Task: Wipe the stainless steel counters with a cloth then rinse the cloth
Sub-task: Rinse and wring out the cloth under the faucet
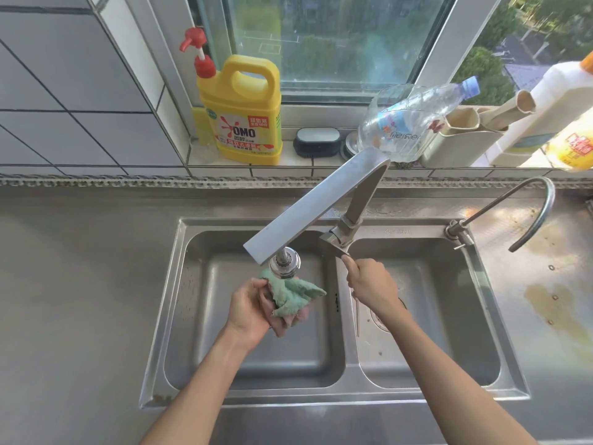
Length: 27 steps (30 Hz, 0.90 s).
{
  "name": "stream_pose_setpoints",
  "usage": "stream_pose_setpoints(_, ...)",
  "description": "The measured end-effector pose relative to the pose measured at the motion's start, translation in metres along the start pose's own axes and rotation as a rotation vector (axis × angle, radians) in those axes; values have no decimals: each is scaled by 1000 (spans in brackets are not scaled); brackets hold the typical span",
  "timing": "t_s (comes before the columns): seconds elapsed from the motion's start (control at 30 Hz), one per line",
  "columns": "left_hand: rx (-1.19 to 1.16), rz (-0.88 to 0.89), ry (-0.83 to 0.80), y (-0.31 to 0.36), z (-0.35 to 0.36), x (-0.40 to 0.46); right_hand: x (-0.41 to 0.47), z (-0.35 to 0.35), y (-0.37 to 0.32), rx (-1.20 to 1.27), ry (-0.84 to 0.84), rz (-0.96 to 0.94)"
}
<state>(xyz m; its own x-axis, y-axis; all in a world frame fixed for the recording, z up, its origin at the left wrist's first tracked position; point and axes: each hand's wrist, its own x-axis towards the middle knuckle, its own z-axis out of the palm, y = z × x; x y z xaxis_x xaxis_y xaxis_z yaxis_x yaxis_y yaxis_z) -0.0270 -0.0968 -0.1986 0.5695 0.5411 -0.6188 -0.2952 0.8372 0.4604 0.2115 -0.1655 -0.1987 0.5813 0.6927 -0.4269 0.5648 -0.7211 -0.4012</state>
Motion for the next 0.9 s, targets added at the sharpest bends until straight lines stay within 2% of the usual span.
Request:
stream_pose_setpoints(0.07, -18, -3, 9, 2, -3, -6, -7, 7, -4, 186, -25, 58)
stream_pose_setpoints(0.13, -46, -9, 24, 2, -4, -12, -18, 21, -12, 545, -169, 147)
stream_pose_setpoints(0.23, -110, -10, 54, 0, -3, -23, -42, 52, -29, 854, -591, 258)
stream_pose_setpoints(0.33, -127, -33, 83, -4, -1, -31, -61, 79, -44, 1095, -1069, 220)
stream_pose_setpoints(0.37, -91, -45, 89, -4, -1, -33, -66, 85, -49, 1186, -1171, 218)
stream_pose_setpoints(0.43, 22, -46, 114, -3, -2, -37, -76, 90, -59, 1310, -1264, 211)
stream_pose_setpoints(0.53, 224, 46, 235, 4, -3, -39, -85, 93, -70, 1298, -1235, 129)
stream_pose_setpoints(0.63, 365, 141, 326, 13, -5, -37, -87, 89, -77, 1146, -1172, -14)
stream_pose_setpoints(0.73, 390, 208, 369, 17, -11, -33, -83, 81, -86, 898, -1083, -98)
stream_pose_setpoints(0.83, 520, 210, 460, 15, -27, -24, -80, 83, -94, 576, -940, -124)
stream_pose_setpoints(0.9, 635, 195, 515, 9, -36, -14, -79, 87, -101, 310, -817, -205)
